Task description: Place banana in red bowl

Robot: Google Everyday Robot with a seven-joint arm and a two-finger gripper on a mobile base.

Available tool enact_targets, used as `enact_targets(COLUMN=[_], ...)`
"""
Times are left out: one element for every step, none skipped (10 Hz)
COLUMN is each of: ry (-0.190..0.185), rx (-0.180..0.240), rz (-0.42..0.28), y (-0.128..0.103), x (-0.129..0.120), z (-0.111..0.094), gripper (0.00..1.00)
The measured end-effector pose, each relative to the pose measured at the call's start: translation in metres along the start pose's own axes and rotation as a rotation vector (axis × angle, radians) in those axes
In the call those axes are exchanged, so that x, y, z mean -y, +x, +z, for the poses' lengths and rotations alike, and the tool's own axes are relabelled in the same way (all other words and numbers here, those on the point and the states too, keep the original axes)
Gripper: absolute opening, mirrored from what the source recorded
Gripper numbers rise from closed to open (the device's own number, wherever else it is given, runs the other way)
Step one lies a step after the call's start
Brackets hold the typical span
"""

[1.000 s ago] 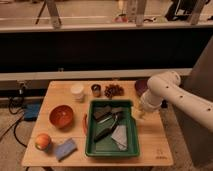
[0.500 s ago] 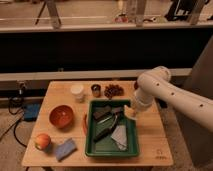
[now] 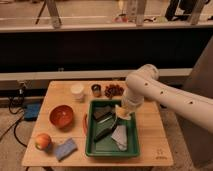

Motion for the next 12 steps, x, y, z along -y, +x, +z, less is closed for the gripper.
enact_targets(ry=[0.003,0.005,0.006,0.008,0.01,0.01,0.012,0.014,0.016,0.017,0.018,0.02], rx=[0.0,0.002,0.004,0.007,0.01,0.01,0.01,0.011,0.014,0.015,0.015,0.015], rz=[-0.008,-0.023,-0.032,-0.039,-0.047,-0.056,-0.067,-0.081,-0.096,-0.106,-0.112,-0.126], y=[-0.007,-0.02,-0.027,-0.033,-0.038,-0.041,-0.047,-0.058,-0.07,-0.077,-0.079,-0.084], x=[0.003,0.009,0.014,0.018,0.022,0.023,0.027,0.035,0.042,0.046,0.047,0.05], z=[0.0,0.001,0.001,0.001,0.002,0.003,0.003,0.005,0.006,0.008,0.008,0.01], gripper=[0.0,0.0,0.0,0.0,0.0,0.0,0.0,0.0,0.0,0.0,0.0,0.0])
